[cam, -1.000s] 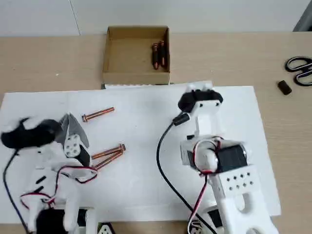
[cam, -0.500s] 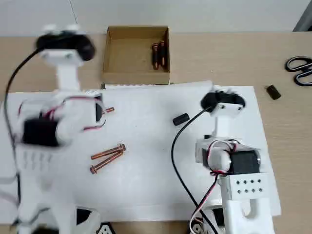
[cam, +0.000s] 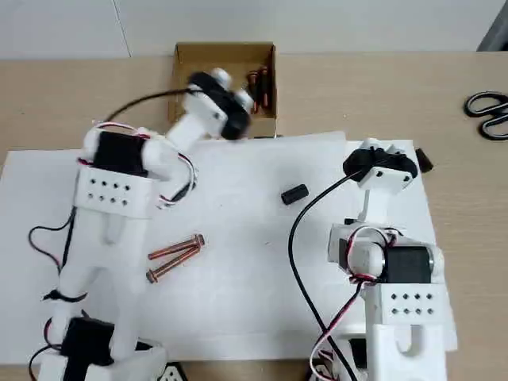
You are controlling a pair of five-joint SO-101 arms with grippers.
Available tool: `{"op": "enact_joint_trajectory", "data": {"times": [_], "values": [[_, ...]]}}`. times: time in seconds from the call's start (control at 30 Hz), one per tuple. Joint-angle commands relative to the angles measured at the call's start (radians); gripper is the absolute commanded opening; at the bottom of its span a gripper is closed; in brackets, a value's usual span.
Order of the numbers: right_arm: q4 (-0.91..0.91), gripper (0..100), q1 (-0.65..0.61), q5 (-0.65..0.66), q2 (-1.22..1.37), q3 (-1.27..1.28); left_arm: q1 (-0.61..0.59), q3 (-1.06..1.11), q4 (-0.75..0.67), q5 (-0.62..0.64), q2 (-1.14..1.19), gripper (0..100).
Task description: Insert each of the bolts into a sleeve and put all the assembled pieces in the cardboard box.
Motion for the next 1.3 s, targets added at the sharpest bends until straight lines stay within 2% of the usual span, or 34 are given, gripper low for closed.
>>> {"op": "enact_joint_trajectory", "data": {"times": [0.0,0.4,0.57,0.9,1.27], "values": [[-0.008,0.3,0.030,-0.003,-0.019,-0.005,0.021,0.042,0.012,-0.104,0.006,1],[-0.010,0.3,0.033,-0.003,-0.019,0.080,0.028,0.306,0.017,-0.365,0.011,1],[-0.019,0.3,0.030,-0.005,-0.019,0.087,0.025,0.357,-0.015,-0.390,0.017,1],[-0.019,0.3,0.030,-0.005,-0.019,0.087,0.008,0.558,-0.238,-0.436,0.018,1],[-0.019,0.3,0.030,-0.005,-0.019,0.087,-0.037,0.567,-0.358,-0.437,0.041,1]]}}
